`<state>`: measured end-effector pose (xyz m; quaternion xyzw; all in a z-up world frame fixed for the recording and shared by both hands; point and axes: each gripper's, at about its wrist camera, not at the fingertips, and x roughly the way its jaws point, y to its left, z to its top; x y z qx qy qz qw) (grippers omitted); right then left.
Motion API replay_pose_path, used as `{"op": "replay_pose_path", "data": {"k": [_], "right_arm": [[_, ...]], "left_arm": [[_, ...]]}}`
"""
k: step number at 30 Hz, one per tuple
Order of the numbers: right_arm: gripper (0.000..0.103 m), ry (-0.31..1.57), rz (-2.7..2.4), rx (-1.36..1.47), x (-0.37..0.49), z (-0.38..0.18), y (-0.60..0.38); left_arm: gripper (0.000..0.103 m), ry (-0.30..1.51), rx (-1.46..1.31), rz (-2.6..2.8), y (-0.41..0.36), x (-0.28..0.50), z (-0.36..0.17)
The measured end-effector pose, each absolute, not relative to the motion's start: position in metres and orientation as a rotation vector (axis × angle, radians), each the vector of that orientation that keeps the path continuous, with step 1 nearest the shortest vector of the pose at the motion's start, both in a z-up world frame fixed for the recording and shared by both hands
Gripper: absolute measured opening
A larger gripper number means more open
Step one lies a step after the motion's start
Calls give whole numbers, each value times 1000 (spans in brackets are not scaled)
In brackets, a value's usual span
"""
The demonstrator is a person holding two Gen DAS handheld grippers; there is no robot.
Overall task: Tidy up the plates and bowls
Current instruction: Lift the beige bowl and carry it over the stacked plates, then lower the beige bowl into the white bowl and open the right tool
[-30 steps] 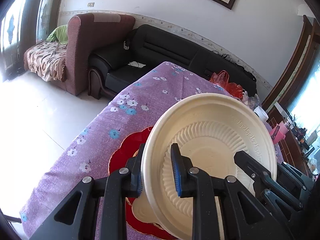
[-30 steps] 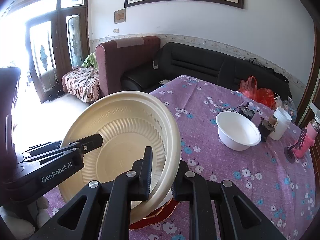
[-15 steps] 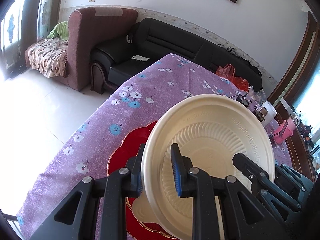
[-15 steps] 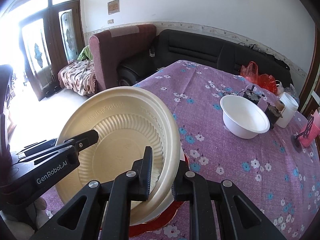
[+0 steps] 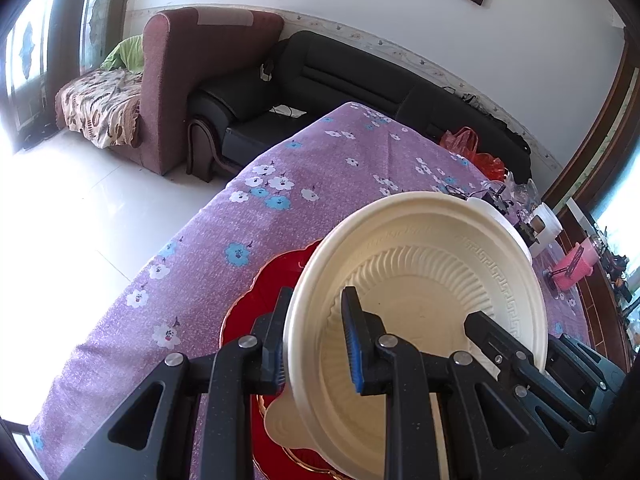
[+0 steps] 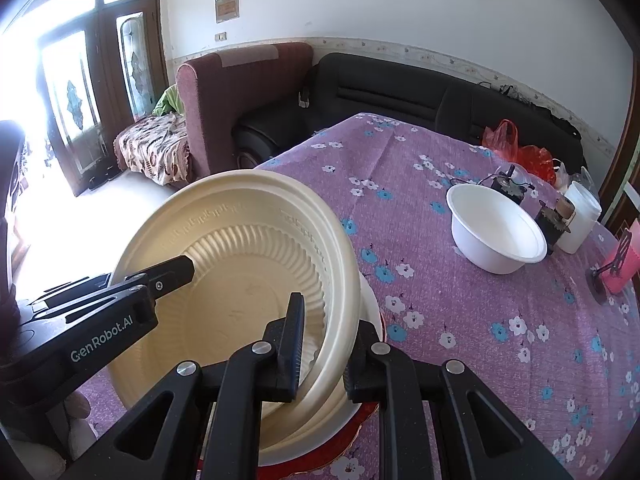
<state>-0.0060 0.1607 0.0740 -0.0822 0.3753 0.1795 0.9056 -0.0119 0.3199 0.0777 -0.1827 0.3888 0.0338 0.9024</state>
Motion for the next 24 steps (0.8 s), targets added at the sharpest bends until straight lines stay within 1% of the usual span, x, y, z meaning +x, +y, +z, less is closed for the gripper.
{"op": "replay_pose_path", "data": {"k": [3, 5, 7, 8, 9, 14, 16, 18, 20, 23, 24], "right_arm": [[18, 779, 369, -172, -5, 71, 162], [18, 783, 370, -172, -4, 69, 163], [18, 779, 370, -173, -5, 69, 164], [18, 779, 370, -174, -5, 69, 164], [18, 779, 370, -175, -5, 69, 164], [19, 770, 365, -167, -6, 70, 164], [27, 766, 360, -158, -7, 70, 163], [47, 758, 366, -142, -8, 70, 162], [54, 751, 369, -133, -8, 71, 161], [57, 726, 366, -135, -11, 74, 162], [60, 715, 365, -138, -13, 75, 162]], "left_arm": [[23, 808, -382, 76, 321, -11, 76], [25, 811, -387, 76, 322, -10, 75], [34, 808, -390, 82, 323, -10, 75], [43, 806, -395, 84, 324, -10, 75], [48, 803, -398, 87, 324, -11, 75], [52, 793, -399, 96, 325, -11, 77], [52, 793, -397, 94, 324, -12, 77], [52, 793, -398, 94, 323, -12, 77], [52, 792, -399, 94, 323, -12, 77], [53, 784, -415, 95, 324, -15, 79], [53, 778, -421, 95, 325, -17, 80]]}}
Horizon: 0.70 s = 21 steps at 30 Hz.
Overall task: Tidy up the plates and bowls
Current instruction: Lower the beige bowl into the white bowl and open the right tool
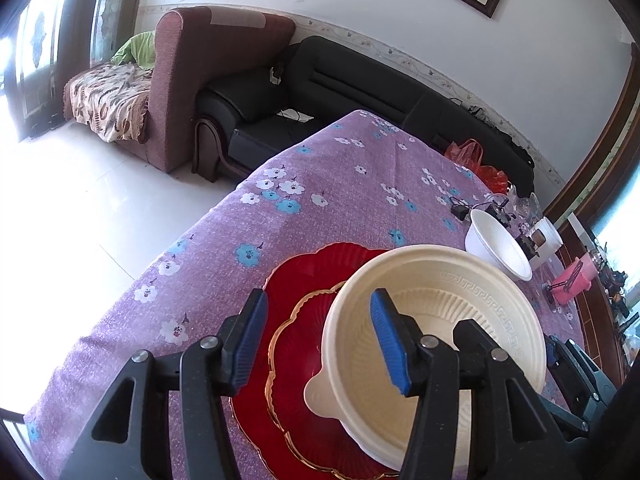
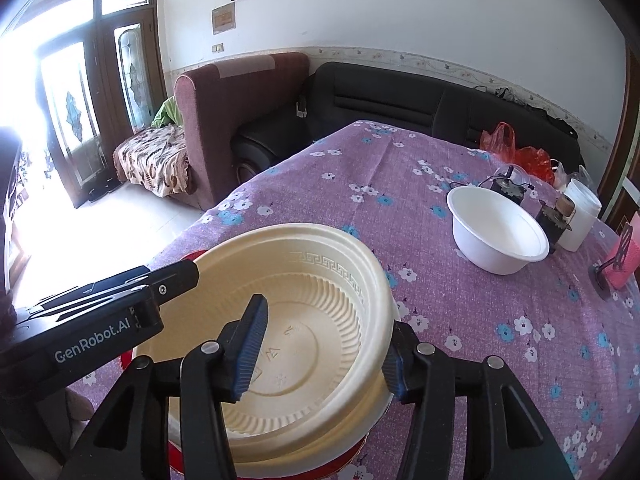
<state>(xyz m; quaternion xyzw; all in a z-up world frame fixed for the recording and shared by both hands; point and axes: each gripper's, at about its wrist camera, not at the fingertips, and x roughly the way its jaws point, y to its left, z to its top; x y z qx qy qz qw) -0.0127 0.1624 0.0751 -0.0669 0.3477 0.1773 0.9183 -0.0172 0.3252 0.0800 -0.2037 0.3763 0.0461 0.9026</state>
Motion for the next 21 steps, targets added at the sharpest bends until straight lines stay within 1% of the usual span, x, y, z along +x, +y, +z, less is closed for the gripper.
{"op": "replay_pose_path", "data": {"k": [3, 4, 5, 6, 16, 18, 21], "right_arm": [[69, 687, 370, -142, -16, 79, 164], [72, 674, 363, -148, -17, 80, 164], [76, 664, 358, -153, -18, 82, 165], [79, 650, 353, -155, -20, 83, 164], [80, 589, 314, -69, -25, 107, 132], [80, 586, 294, -45, -25, 110, 119], [81, 602, 264, -20, -24, 109, 100]], "left_arm": [[53, 754, -436, 97, 328, -24, 88], [56, 745, -440, 96, 328, -26, 91], [59, 736, -442, 97, 328, -29, 93], [61, 729, -444, 96, 328, -32, 95], [61, 689, -425, 79, 320, -48, 112], [66, 687, -420, 78, 317, -50, 115], [71, 682, -408, 80, 310, -55, 119]]}}
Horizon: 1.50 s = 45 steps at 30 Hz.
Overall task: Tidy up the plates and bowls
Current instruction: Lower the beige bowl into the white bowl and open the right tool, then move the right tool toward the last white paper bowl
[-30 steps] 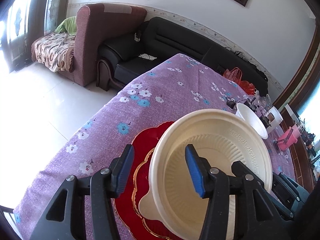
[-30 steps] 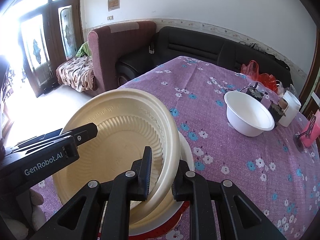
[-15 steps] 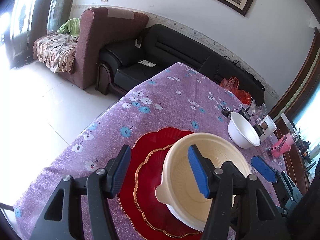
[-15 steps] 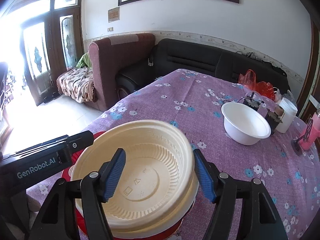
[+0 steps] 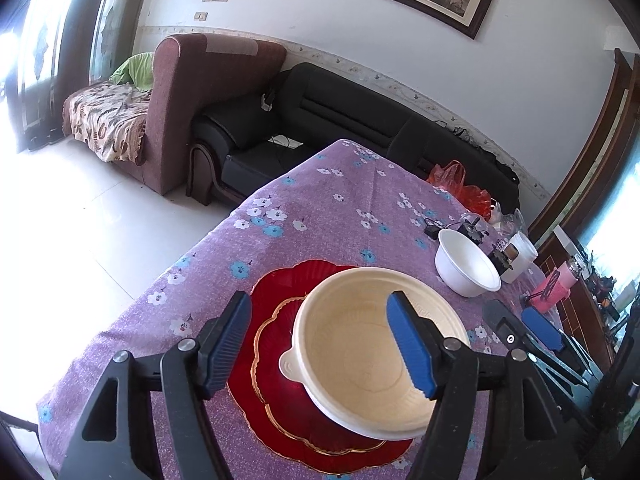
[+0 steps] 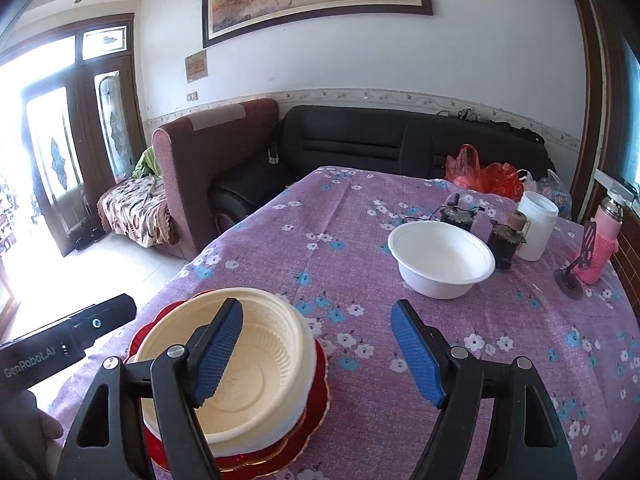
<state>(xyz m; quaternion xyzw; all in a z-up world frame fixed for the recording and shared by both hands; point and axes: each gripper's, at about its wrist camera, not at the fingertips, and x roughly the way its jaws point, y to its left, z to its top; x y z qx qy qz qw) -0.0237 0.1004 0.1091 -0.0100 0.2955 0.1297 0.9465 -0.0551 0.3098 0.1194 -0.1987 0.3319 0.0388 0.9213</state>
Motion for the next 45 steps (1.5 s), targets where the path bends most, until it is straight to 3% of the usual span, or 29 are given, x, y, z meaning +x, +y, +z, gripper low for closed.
{"op": "replay_pose_path", "data": {"k": [11, 30, 37, 41, 45], "right_arm": [[81, 750, 253, 47, -13, 70, 69], [81, 672, 92, 102, -5, 106, -50], [81, 633, 16, 57, 2, 143, -104], [81, 556, -36, -13, -3, 191, -122], [85, 494, -87, -56, -5, 249, -138]], "left_arm": [[71, 695, -355, 45, 275, -58, 122], [78, 706, -178, -94, 190, -42, 159], [78, 676, -193, -236, 160, -49, 200], [81, 588, -131, -282, 148, -58, 254], [83, 613, -114, -298, 142, -48, 292]]}}
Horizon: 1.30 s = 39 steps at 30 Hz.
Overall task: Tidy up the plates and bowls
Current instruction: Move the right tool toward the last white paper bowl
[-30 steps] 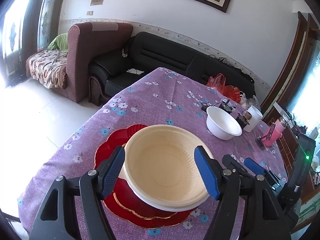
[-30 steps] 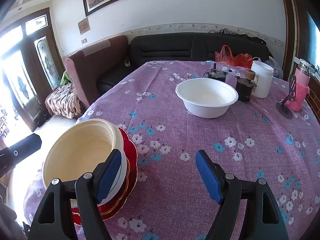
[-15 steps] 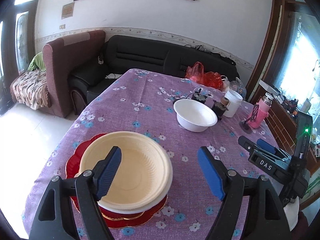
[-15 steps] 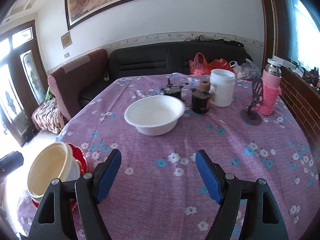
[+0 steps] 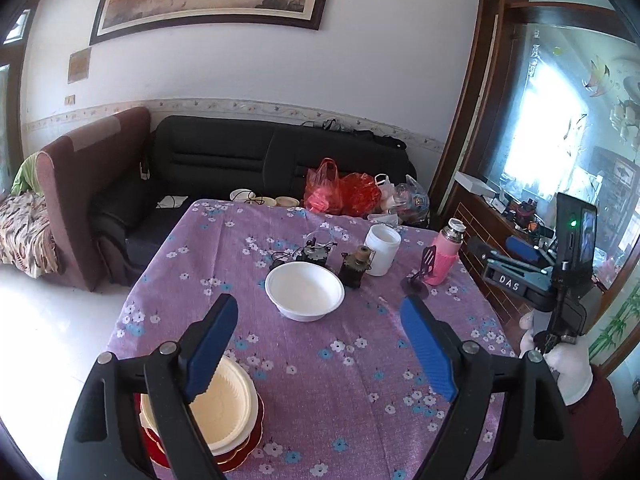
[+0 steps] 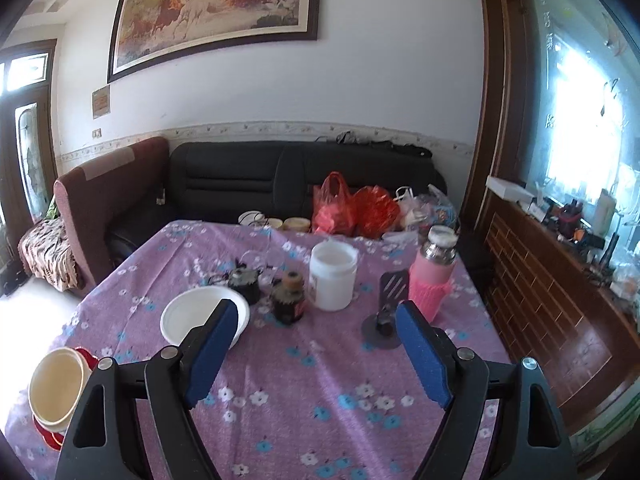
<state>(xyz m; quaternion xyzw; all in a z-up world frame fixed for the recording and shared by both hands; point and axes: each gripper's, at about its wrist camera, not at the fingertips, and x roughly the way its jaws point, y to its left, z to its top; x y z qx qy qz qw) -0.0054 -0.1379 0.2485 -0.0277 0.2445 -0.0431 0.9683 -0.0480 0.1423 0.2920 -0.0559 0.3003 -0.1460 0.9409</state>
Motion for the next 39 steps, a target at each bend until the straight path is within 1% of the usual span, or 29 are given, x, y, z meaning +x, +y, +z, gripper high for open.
{"op": "replay_pose_path", "data": {"k": [2, 5, 6, 9, 11, 14, 19, 23, 27, 33, 39], "right_arm": [[86, 456, -120, -109, -8, 277, -139], [94, 386, -157, -193, -13, 309, -133], [95, 367, -164, -222, -12, 317, -129], [95, 390, -137, -251, 3, 326, -121], [95, 431, -119, -269, 21, 322, -113], [95, 489, -111, -298, 52, 303, -101], [95, 630, -35, -169, 102, 248, -95], [88, 740, 10, -82, 139, 195, -91], [86, 804, 41, -66, 161, 155, -81], [75, 902, 72, 24, 188, 105, -80], [70, 963, 73, 69, 204, 69, -81]], "left_arm": [[83, 656, -98, -309, 139, -36, 307], [84, 688, -117, -267, 140, -16, 316], [84, 697, -120, -246, 140, -7, 316], [84, 749, -133, -198, 141, 26, 309], [84, 801, -140, -162, 140, 56, 299], [84, 841, -162, -108, 141, 95, 282], [84, 891, -223, -73, 139, 148, 236], [84, 961, -248, -59, 133, 181, 191], [84, 1026, -260, -49, 124, 207, 154], [84, 1093, -221, -28, 105, 235, 115], [84, 1133, -220, -4, 105, 253, 89]]}}
